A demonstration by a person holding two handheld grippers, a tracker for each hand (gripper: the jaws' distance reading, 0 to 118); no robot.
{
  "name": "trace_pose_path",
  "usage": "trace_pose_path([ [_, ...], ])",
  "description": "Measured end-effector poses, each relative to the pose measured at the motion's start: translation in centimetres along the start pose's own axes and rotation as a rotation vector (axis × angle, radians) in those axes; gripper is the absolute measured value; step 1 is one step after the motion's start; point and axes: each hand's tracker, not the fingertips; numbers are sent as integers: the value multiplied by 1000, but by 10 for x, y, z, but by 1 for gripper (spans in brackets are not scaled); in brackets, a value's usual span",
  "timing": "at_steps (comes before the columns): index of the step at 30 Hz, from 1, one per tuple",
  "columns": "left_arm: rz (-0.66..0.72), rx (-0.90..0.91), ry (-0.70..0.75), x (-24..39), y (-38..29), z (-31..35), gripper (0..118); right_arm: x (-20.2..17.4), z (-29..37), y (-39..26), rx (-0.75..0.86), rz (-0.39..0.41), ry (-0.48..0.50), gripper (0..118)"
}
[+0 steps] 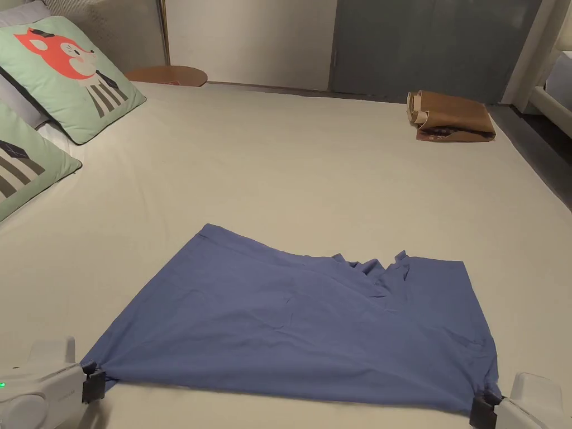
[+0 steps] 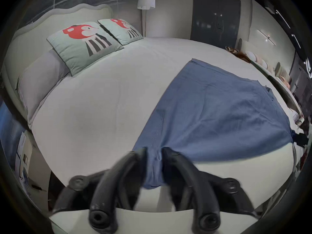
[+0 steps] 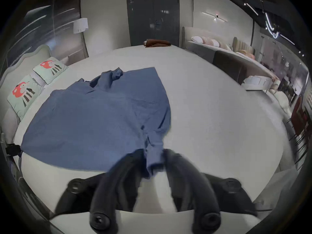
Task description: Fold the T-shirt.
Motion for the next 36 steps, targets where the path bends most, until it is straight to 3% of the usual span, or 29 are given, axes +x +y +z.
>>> trace_pose_path([
  [1, 17, 9, 14, 3, 6, 2, 75, 1, -7, 2, 29, 10, -12, 85],
  [3, 58, 80, -11, 13, 20, 9, 80, -12, 6, 17, 112, 30, -19, 90],
  [4, 65, 138, -39, 20, 29, 16, 97, -20, 14, 25, 165, 34, -8, 103],
  [5, 60, 189, -70, 28, 37, 25, 102, -27, 20, 35, 220, 42, 11, 107],
  [11, -75, 566, -135, 93, 77, 84, 102, -67, 72, 81, 483, 53, 86, 106],
  [16, -131, 771, -182, 130, 92, 116, 101, -88, 93, 92, 625, 98, 61, 104],
  [18, -174, 792, -182, 140, 95, 117, 93, -97, 102, 94, 662, 134, 34, 96],
  [20, -176, 803, -186, 149, 95, 119, 54, -102, 106, 94, 690, 151, 28, 78],
  [21, -176, 812, -193, 151, 94, 119, 25, -105, 114, 95, 695, 149, 29, 64],
  [22, -177, 816, -197, 152, 93, 116, 0, -106, 118, 94, 708, 151, 32, 35],
  [23, -181, 817, -202, 153, 93, 113, 0, -106, 119, 94, 720, 151, 33, 7],
  [24, -181, 815, -205, 153, 93, 112, 0, -107, 119, 94, 726, 153, 29, 0],
  [31, -177, 776, -233, 150, 105, 96, 0, -104, 123, 97, 742, 155, 39, 0],
  [36, -233, 595, -247, 148, 144, 65, 0, -105, 116, 105, 738, 147, 53, 0],
])
